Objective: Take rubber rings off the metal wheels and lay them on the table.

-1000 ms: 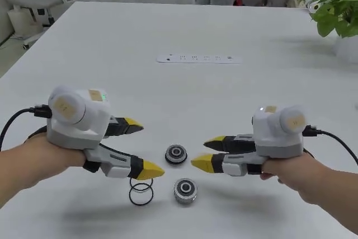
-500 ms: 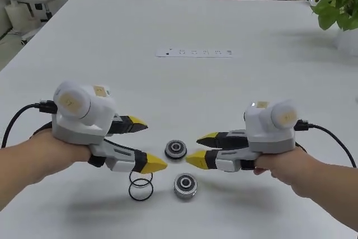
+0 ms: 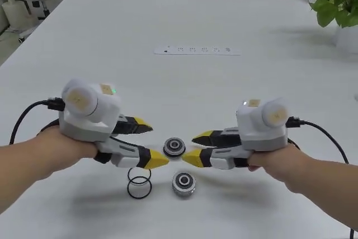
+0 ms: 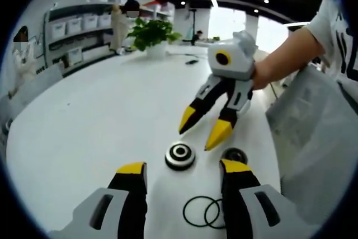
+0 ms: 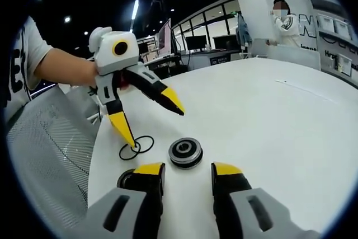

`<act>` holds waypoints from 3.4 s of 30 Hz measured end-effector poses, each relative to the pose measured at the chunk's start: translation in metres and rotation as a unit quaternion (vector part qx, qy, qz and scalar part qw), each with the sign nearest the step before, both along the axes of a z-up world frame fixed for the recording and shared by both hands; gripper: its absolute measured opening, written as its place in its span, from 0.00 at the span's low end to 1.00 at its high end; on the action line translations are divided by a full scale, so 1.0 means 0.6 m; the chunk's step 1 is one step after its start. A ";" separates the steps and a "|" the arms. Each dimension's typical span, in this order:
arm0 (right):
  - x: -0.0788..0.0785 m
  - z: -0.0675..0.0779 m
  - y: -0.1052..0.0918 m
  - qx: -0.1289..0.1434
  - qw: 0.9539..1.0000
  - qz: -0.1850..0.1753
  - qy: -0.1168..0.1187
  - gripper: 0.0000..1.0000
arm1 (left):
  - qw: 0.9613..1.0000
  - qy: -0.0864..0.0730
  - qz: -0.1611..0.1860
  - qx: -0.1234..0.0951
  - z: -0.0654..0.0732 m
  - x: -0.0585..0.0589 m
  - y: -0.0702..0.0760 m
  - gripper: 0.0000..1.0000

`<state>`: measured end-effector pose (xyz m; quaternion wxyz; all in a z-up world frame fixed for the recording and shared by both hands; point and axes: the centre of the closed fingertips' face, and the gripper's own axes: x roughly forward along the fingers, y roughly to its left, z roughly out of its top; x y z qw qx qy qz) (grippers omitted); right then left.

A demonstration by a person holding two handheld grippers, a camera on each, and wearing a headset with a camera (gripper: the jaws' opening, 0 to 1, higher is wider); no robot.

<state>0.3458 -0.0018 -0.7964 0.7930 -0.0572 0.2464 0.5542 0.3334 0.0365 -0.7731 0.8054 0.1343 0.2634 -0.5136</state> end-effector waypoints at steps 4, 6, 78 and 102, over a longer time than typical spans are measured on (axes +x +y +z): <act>-0.001 0.001 0.005 0.001 1.000 0.004 -0.002 0.29 | 1.000 0.004 -0.001 0.000 -0.003 0.002 -0.004 0.52; -0.002 0.000 0.008 -0.001 1.000 0.007 -0.003 0.28 | 1.000 0.006 0.000 0.000 -0.004 0.003 -0.006 0.51; 0.001 -0.014 0.019 -0.017 1.000 0.008 -0.006 0.18 | 0.999 -0.019 -0.017 0.044 -0.033 0.029 -0.044 0.14; 0.004 -0.019 0.004 -0.009 0.999 -0.025 0.039 0.00 | 0.998 -0.022 -0.008 0.052 -0.032 0.027 -0.043 0.13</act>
